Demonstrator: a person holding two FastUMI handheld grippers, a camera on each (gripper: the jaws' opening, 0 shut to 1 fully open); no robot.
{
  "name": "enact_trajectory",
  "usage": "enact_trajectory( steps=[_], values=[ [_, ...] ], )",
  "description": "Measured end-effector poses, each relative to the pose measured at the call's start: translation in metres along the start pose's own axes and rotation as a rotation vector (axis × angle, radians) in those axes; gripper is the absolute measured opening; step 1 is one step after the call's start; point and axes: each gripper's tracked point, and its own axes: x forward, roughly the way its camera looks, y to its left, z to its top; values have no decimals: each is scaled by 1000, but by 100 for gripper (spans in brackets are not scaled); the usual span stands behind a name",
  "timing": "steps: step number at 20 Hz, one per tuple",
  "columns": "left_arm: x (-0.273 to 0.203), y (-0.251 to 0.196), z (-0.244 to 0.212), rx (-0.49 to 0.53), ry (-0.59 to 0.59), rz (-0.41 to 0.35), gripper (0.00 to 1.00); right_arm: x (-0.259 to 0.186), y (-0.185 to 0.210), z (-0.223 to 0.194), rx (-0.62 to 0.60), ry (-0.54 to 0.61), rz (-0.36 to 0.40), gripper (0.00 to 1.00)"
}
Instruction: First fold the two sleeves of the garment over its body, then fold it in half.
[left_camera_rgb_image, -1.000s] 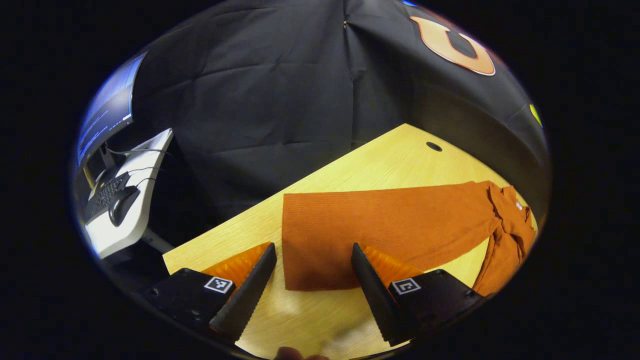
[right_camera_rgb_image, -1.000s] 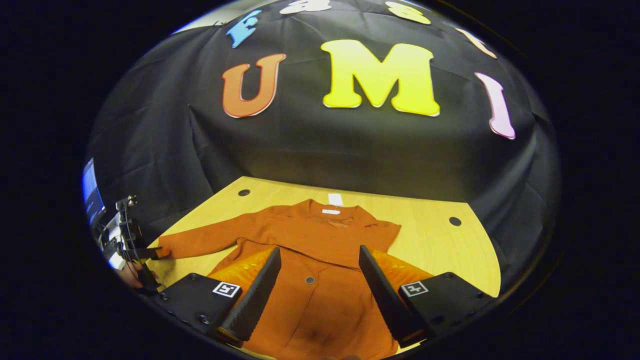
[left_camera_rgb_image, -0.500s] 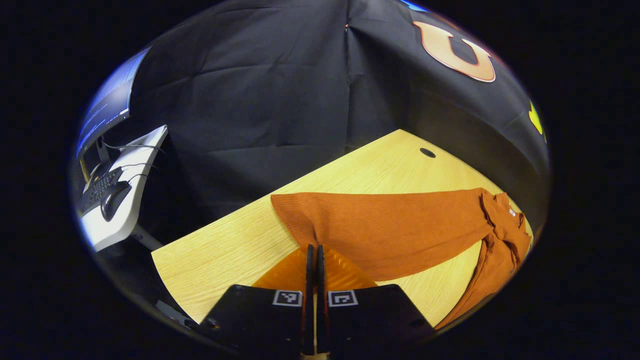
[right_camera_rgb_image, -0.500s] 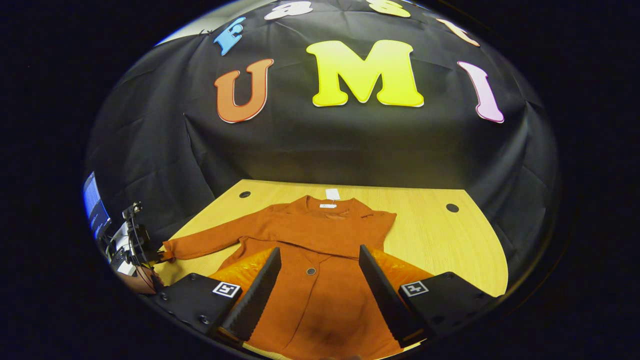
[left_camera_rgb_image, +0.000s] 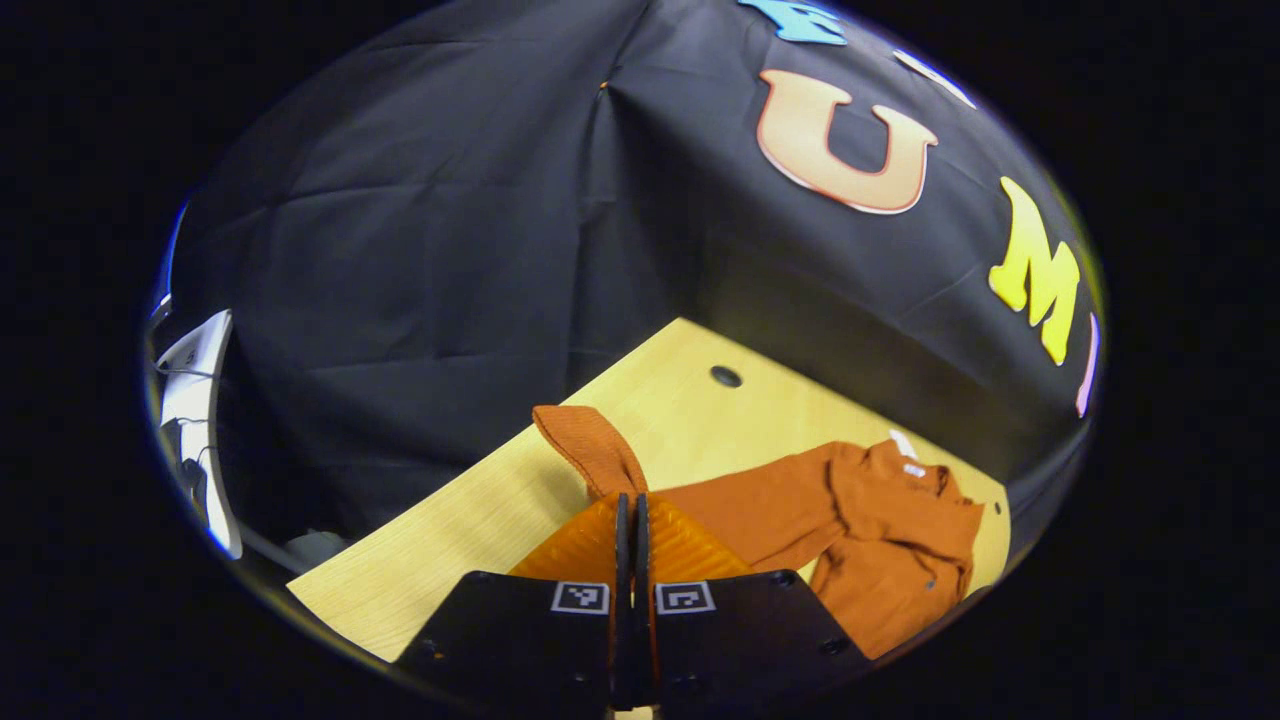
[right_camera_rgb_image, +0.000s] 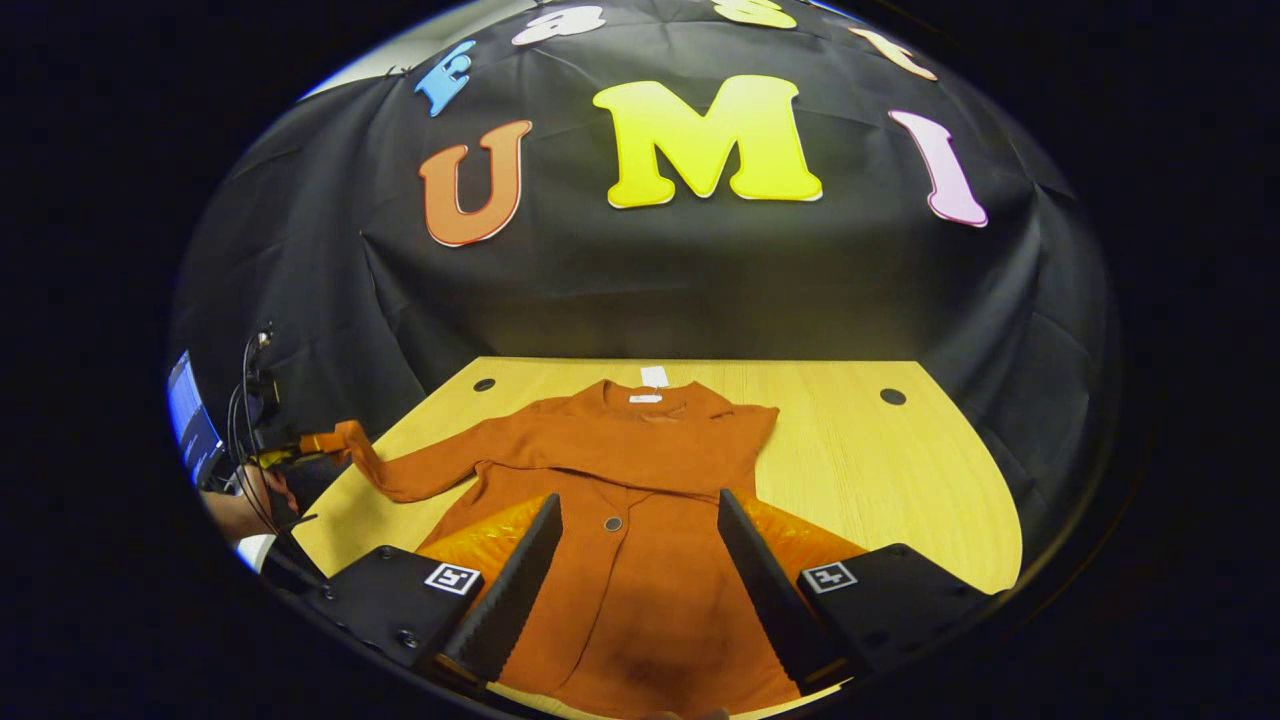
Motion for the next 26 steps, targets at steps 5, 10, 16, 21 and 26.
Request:
enact_trajectory(
  steps=[5,10,16,21,26],
  values=[
    [1,-85,50,59,-52,-130,3,-20,-32,6,15,-46,-40,100],
    [2,-189,84,133,-95,-269,3,-38,-60,2,46,-81,-67,99],
    [13,-330,48,355,-63,-431,3,-69,-115,4,61,-117,-141,100],
    [31,-412,-32,470,45,-480,3,-104,-166,-2,91,-129,-244,100],
    [52,-445,-119,629,137,-460,3,-132,-196,-9,126,-140,-325,100]
  ],
)
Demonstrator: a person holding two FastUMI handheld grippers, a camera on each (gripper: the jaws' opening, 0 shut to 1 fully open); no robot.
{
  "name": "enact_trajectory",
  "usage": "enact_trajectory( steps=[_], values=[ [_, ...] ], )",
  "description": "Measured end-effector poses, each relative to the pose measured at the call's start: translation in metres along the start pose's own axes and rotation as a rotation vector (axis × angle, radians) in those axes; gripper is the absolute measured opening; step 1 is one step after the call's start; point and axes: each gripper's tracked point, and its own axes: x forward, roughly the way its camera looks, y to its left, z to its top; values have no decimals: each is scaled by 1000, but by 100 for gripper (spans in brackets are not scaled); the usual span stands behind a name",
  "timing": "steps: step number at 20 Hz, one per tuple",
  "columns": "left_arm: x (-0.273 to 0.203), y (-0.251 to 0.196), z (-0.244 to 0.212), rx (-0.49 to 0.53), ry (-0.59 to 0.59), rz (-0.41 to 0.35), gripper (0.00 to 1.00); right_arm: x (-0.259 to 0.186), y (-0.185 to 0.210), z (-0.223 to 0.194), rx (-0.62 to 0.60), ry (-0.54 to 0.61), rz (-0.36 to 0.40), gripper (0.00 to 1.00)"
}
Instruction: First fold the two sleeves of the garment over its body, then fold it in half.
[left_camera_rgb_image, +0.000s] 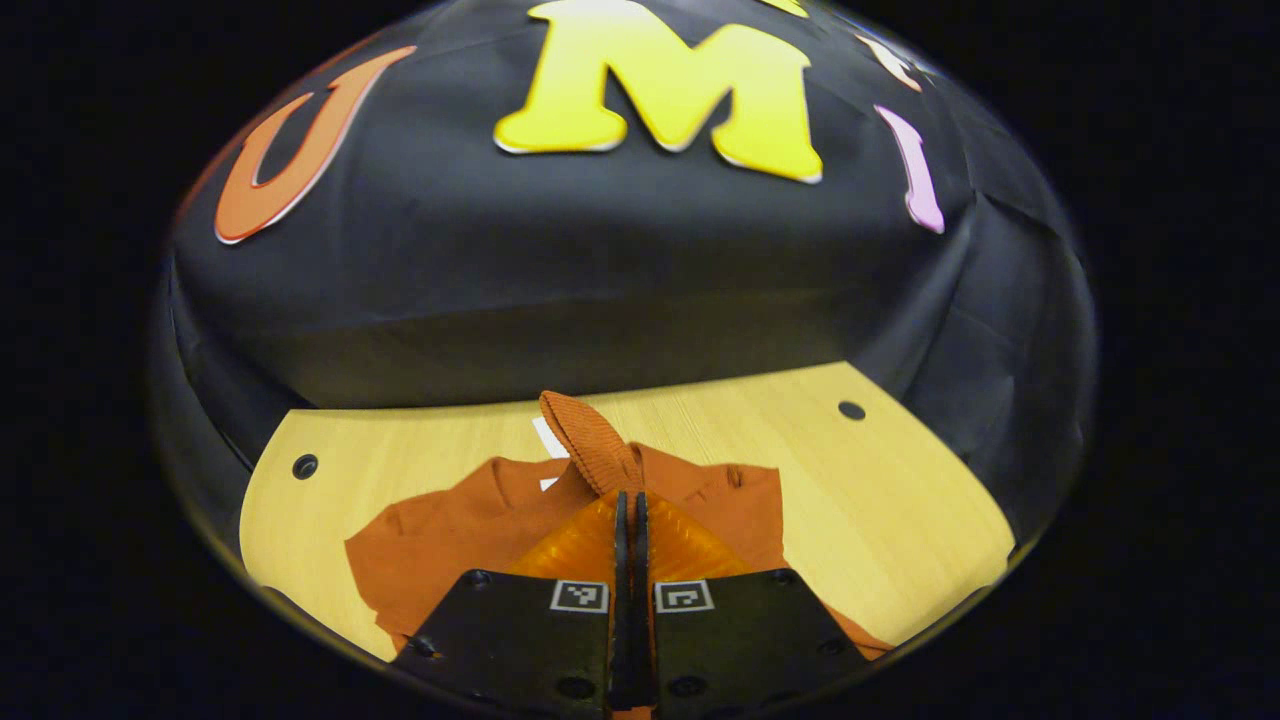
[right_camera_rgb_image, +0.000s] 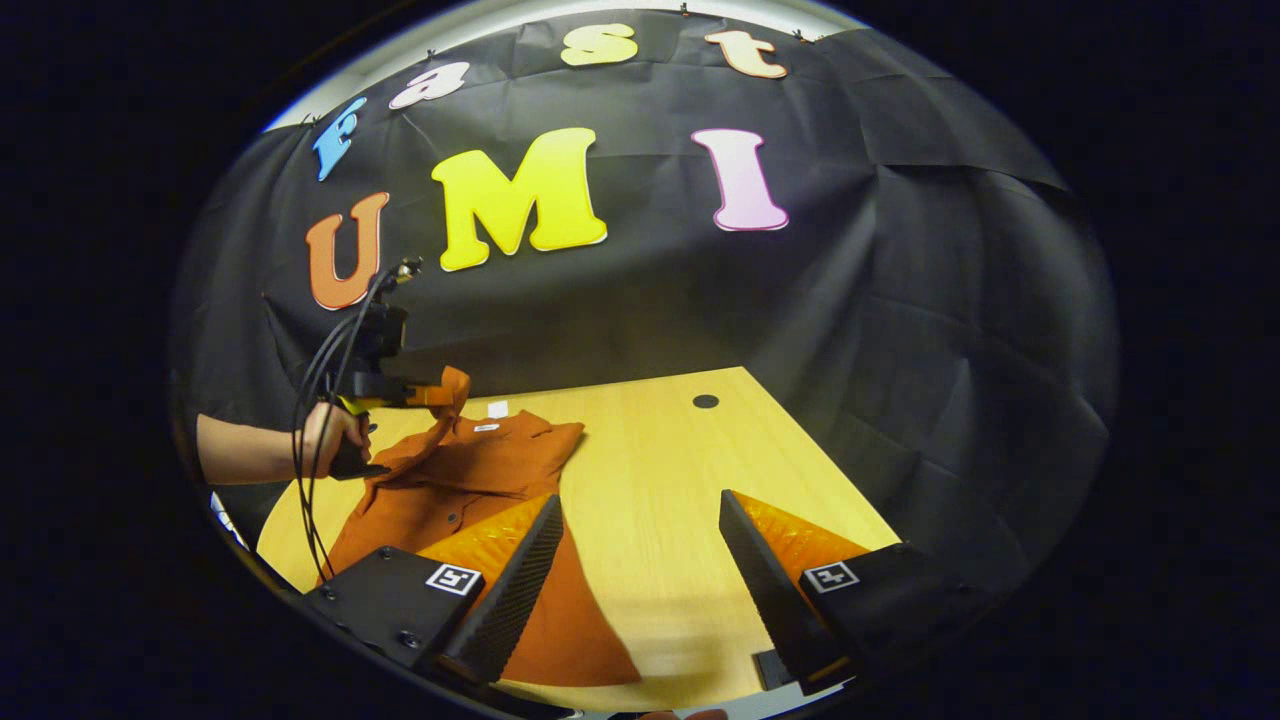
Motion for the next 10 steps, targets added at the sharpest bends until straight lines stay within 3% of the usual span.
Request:
enact_trajectory(
  steps=[4,7,8,10],
  values=[
    [35,-26,-41,112,93,86,0,-8,-20,-6,30,14,-37,100],
    [46,-36,-59,193,122,145,8,-14,-33,-10,37,32,-60,100],
    [50,-50,-61,196,131,132,10,-14,-36,-11,33,35,-66,99],
    [44,-77,-63,175,139,32,13,-14,-39,-12,31,41,-64,100]
  ],
)
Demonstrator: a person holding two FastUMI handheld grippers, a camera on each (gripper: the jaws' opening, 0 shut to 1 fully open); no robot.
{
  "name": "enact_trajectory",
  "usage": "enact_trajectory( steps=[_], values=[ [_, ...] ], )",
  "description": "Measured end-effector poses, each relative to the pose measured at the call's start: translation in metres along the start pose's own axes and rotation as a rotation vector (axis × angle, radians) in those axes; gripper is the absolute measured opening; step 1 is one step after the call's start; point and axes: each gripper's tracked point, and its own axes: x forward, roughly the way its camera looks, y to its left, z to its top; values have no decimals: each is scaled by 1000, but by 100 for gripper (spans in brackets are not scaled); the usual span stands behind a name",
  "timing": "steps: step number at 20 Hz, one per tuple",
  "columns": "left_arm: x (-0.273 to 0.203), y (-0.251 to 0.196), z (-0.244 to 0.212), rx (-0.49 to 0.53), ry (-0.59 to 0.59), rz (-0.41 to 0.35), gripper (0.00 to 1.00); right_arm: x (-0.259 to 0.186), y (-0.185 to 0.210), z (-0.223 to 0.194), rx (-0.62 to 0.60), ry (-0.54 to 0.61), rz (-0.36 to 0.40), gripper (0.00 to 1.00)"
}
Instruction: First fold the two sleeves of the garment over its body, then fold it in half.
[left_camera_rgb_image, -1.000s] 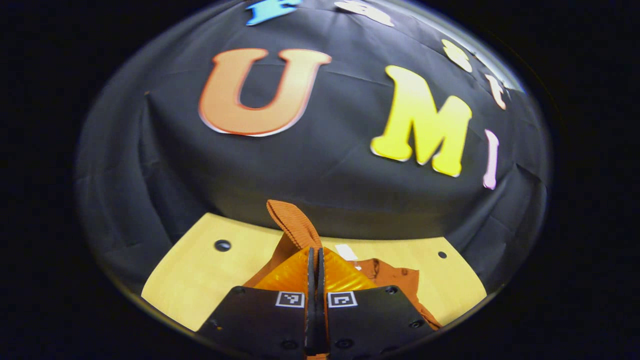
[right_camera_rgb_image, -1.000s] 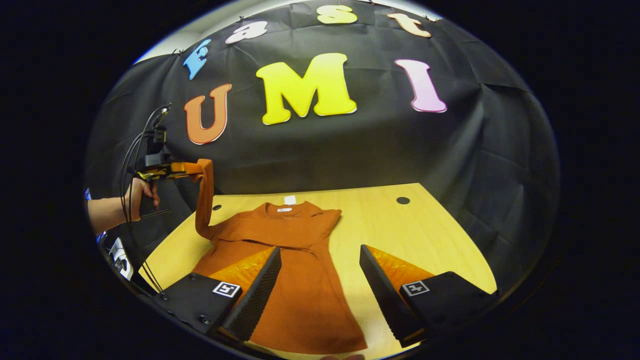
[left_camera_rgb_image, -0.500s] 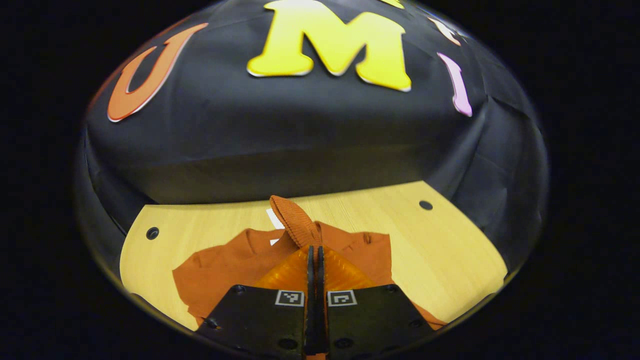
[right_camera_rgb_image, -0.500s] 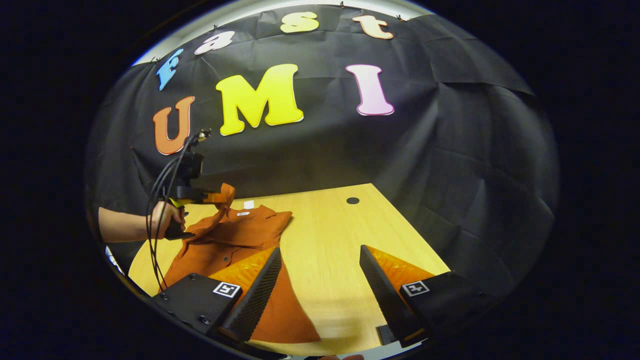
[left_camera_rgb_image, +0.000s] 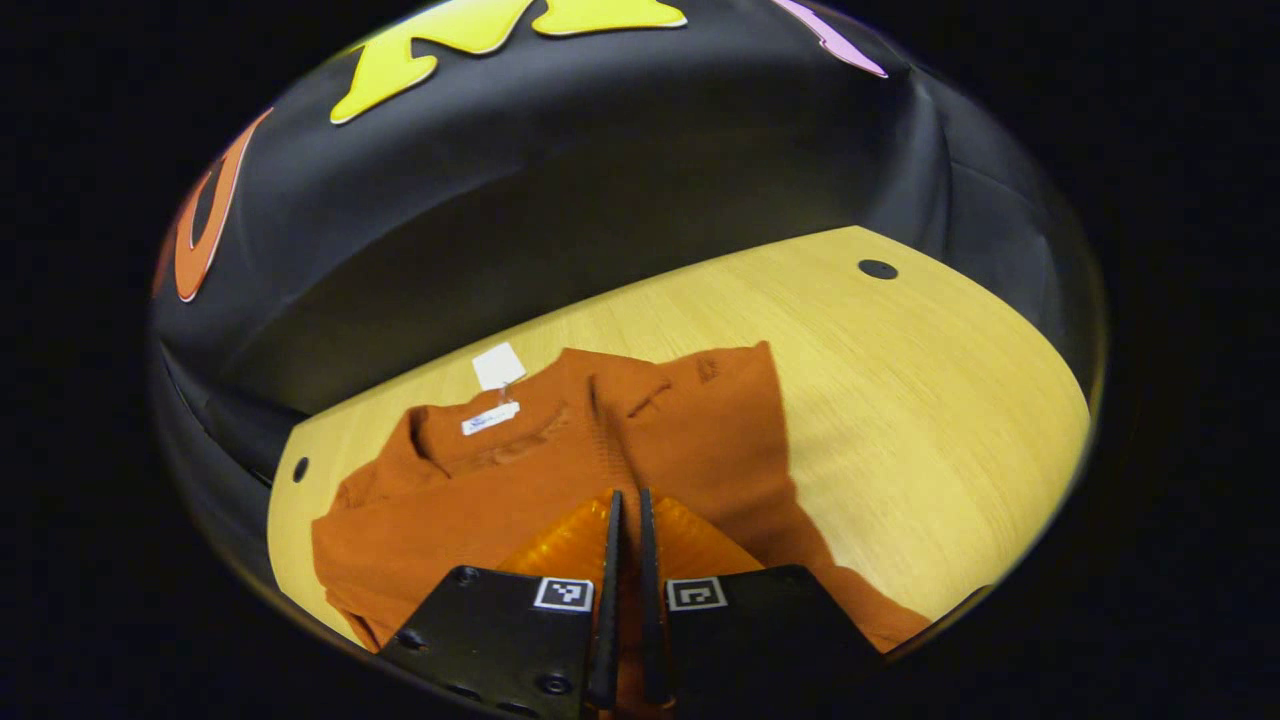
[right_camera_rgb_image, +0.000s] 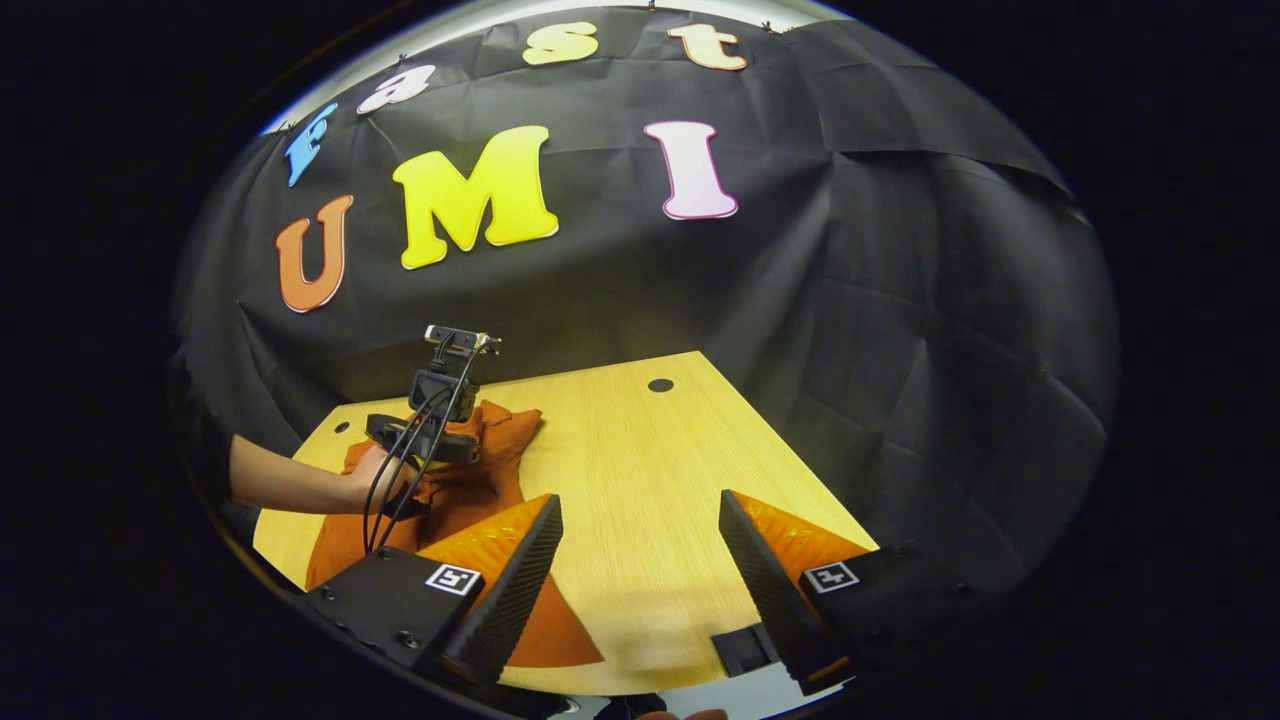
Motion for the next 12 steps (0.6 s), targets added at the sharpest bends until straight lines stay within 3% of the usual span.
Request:
enact_trajectory(
  steps=[3,4,5,7,12],
  values=[
    [-10,-11,8,-16,-46,-23,67,4,6,1,-16,2,24,100],
    [-16,-13,9,-46,-68,-27,79,5,11,2,-25,-3,38,99],
    [-26,-10,13,-74,-90,-20,82,7,16,4,-33,-6,55,100],
    [-48,8,19,-138,-144,17,98,12,29,4,-45,-10,95,100],
    [-128,59,29,-248,-306,57,99,27,67,4,-96,-8,204,100]
  ],
)
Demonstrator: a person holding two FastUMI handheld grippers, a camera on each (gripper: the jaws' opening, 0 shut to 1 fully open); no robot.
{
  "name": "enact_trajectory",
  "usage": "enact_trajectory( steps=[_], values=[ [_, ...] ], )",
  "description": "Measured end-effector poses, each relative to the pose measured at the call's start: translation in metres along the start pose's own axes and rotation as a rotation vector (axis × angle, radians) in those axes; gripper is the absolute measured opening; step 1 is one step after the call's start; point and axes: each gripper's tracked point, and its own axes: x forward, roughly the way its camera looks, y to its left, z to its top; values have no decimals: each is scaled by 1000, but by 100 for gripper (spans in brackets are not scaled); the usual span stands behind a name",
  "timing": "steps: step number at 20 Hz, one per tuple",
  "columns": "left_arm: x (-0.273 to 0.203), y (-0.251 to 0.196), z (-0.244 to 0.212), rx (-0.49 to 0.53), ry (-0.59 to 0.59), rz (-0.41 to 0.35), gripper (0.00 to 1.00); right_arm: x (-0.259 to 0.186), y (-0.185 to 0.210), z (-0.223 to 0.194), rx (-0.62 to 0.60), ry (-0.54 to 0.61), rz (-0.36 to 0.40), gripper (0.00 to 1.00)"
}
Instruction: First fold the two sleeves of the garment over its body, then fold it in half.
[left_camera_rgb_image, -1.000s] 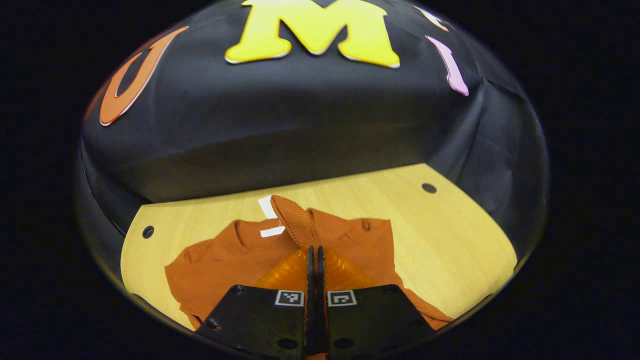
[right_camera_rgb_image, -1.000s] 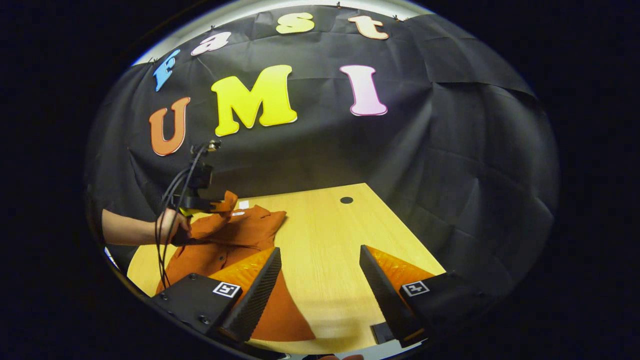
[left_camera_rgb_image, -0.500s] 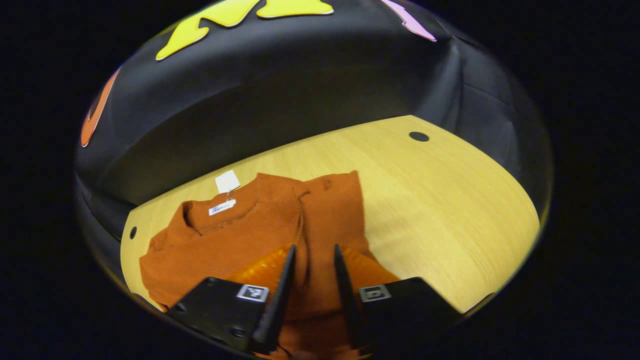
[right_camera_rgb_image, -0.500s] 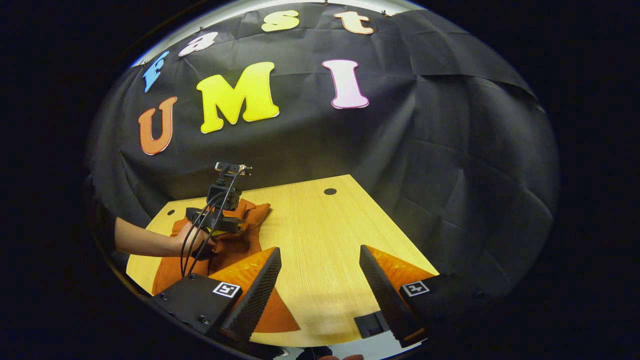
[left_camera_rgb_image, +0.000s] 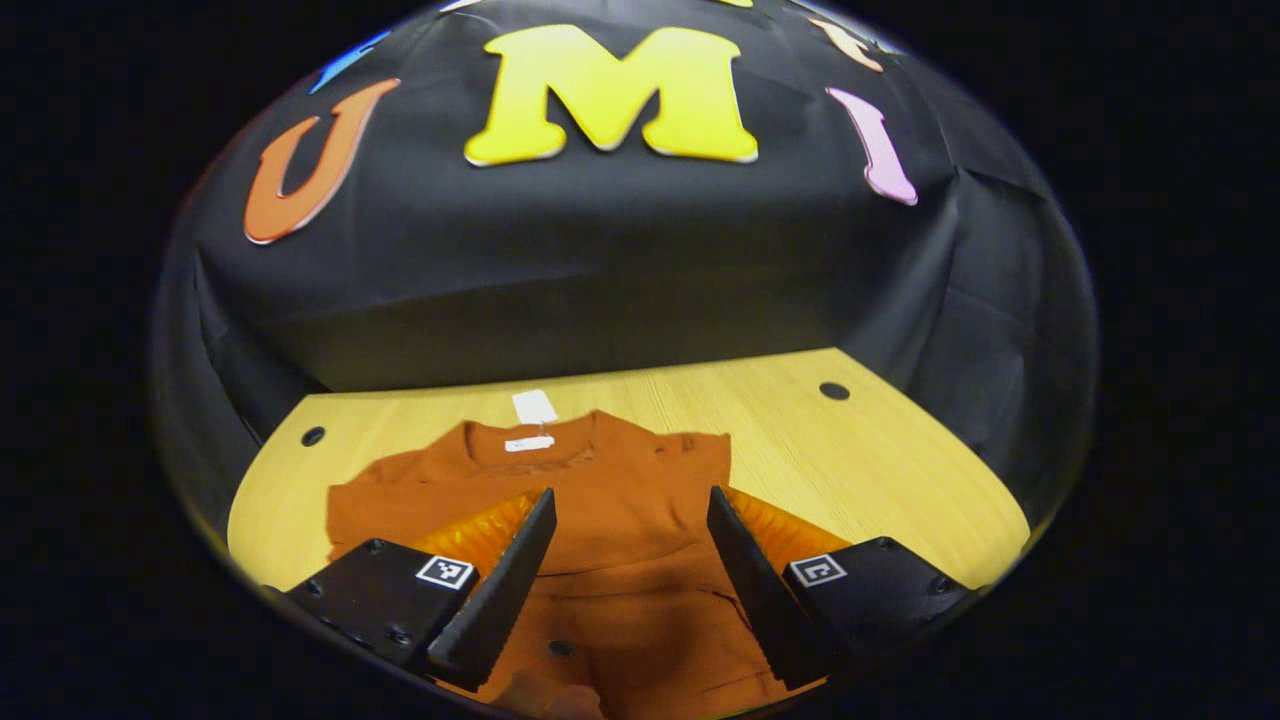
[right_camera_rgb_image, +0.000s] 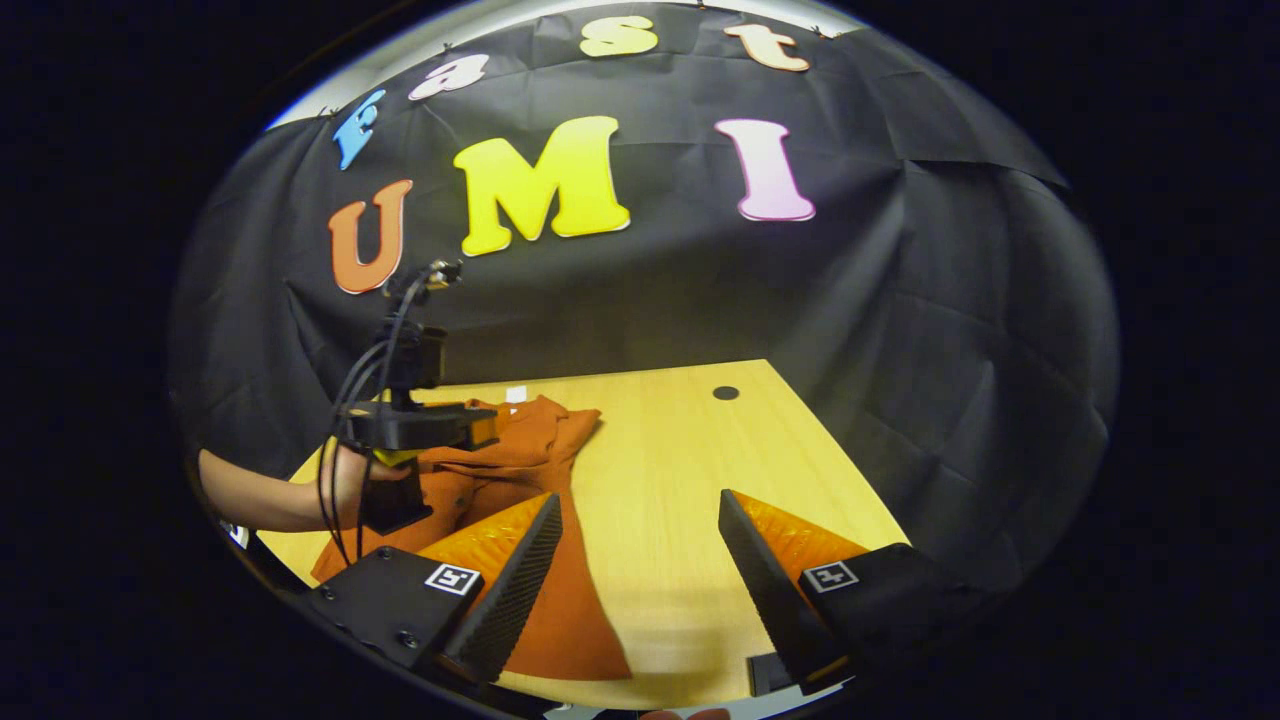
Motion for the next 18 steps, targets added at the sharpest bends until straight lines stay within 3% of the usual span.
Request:
enact_trajectory(
  steps=[6,12,18],
  values=[
    [-112,95,-18,-55,-39,75,98,11,23,-17,-31,49,101,100],
    [-194,179,-143,-72,176,137,98,-3,17,-85,-89,201,129,100],
    [-228,203,-250,-166,372,133,99,-7,17,-164,-116,352,128,100]
  ],
)
